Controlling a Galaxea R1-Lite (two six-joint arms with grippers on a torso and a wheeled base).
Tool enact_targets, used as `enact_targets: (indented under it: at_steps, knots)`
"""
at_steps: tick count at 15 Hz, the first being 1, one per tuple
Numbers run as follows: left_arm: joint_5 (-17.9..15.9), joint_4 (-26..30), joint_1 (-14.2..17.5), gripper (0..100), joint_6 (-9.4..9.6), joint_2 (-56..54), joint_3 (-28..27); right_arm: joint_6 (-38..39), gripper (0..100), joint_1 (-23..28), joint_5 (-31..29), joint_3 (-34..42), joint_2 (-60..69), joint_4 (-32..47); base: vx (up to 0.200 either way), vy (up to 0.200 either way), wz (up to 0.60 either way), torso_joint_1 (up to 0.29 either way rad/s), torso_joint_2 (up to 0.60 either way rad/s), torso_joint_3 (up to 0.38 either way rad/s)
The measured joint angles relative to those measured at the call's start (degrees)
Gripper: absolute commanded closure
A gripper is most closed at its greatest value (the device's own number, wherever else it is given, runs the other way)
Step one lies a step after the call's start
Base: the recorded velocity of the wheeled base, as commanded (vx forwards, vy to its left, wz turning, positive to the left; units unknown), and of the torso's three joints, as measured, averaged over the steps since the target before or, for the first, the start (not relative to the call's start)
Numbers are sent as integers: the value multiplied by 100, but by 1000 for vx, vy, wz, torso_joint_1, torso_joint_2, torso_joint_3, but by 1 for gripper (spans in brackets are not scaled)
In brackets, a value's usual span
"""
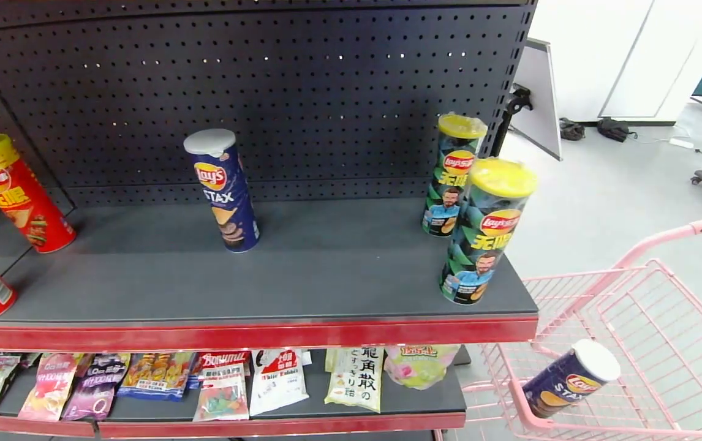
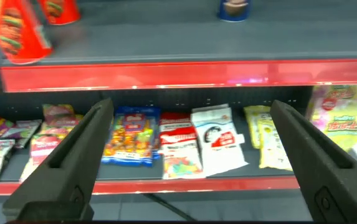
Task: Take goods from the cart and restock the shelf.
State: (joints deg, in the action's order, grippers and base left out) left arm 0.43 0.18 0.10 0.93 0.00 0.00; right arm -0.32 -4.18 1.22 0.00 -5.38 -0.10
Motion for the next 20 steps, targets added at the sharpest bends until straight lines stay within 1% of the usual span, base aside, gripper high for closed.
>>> enact_targets:
  at_steps: [3, 12, 20]
  knots:
    - [-2, -2, 1, 0, -4, 0, 0, 5, 0, -2, -5, 0, 0, 7, 0, 0, 0, 0, 0, 0]
    - [0, 0, 0, 0, -6, 0, 0, 32, 0, 7, -11, 0, 0, 2, 0, 0, -600, 1, 3, 0]
    - [0, 0, 4, 0, -13, 0, 0, 18, 0, 2, -35, 0, 0, 0, 0, 0, 0, -9, 14, 10]
